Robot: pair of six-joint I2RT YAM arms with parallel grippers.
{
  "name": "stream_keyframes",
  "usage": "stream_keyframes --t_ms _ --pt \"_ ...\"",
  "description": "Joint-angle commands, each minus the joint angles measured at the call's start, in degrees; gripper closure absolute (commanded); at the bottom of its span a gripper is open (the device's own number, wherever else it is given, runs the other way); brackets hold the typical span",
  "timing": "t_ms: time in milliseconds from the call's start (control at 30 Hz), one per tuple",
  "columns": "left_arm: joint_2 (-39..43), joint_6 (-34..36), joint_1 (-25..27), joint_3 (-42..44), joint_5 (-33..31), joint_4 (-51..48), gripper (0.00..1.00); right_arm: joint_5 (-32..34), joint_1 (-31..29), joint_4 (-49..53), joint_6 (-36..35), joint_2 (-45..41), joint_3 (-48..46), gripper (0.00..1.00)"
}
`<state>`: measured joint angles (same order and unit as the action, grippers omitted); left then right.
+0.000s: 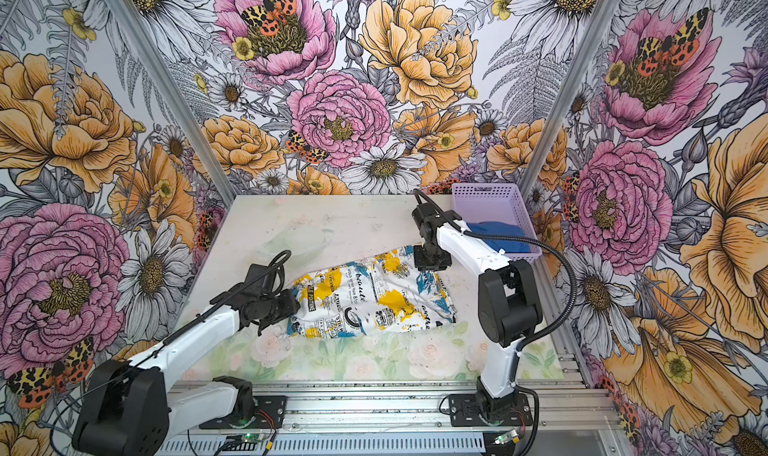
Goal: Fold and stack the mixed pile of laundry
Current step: 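Drag the shorts toward the robot with both grippers to square them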
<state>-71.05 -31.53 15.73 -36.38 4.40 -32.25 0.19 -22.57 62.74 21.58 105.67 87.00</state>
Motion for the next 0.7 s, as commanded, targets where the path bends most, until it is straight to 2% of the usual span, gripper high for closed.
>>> stream_keyframes --t_ms 0,167,333,467,533,667 --pt "-3.35 2.07 2.77 -3.01 -4.12 -0.94 0.65 -0.88 -2.22 0.50 1.10 -0.25 1.68 0.61" --pt "-6.32 0.86 4.86 -5.54 -8.56 -6.25 0.67 -1.19 -4.38 0.37 1.73 -0.25 1.78 0.61" --pt "2.45 -0.99 3.94 -4.99 -11.95 -9.05 0.41 -3.41 -6.19 -0.16 2.08 -0.55 2.59 0.60" --pt "10.26 -1.35 0.69 -3.98 -9.42 -8.84 0.31 -4.73 -7.52 -1.02 2.40 0.12 2.73 0.60" --pt "10.22 -0.31 -1.20 -3.02 -6.75 -8.30 0.31 -5.09 -7.84 -1.37 2.55 0.63 3.04 0.60" --pt "6.15 2.57 -1.67 -2.12 -4.02 -4.80 0.29 -5.81 -8.20 -1.74 2.18 1.68 4.17 0.60"
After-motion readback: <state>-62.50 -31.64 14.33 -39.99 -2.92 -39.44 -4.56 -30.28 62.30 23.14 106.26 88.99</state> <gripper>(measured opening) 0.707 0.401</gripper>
